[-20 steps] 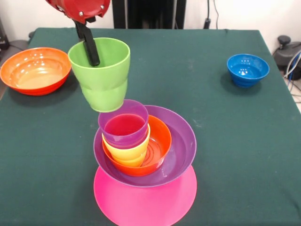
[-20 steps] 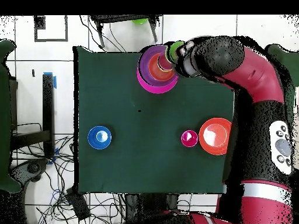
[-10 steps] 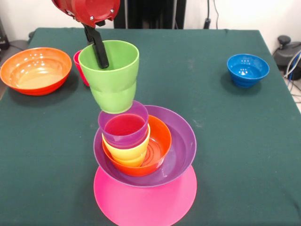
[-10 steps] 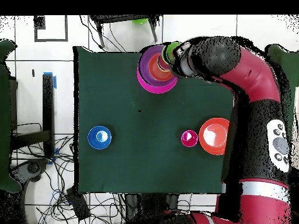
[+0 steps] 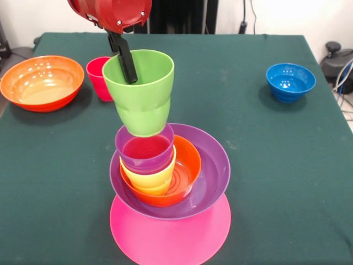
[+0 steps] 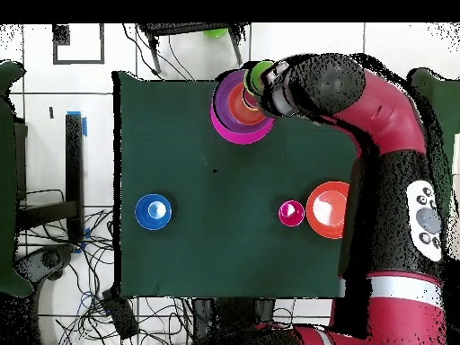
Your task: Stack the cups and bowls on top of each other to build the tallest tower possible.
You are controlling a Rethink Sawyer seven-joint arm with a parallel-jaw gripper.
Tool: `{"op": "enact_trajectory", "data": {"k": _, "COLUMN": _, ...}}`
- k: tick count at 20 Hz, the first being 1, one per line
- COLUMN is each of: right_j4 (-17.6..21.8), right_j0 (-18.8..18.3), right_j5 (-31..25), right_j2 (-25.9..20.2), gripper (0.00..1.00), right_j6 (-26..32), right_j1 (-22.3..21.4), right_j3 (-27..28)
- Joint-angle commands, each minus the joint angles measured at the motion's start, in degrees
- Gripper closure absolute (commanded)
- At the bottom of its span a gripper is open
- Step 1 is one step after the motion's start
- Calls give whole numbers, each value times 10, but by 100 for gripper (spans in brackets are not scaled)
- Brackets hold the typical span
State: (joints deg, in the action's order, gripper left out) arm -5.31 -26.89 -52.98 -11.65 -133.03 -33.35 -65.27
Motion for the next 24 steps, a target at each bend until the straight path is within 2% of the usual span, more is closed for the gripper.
{"op": "enact_trajectory", "data": {"k": 1, "right_j4": 41, "right_j0": -3, "right_j5": 36, "right_j2": -50, "gripper": 100, "right_j6": 102, "right_j1": 20, "right_j3": -51}}
{"op": "enact_trajectory", "data": {"k": 24, "right_j4": 51, "right_j0": -1, "right_j5": 26, "right_j2": -47, "gripper": 100, "right_j6": 94, "right_j1": 29, "right_j3": -46}}
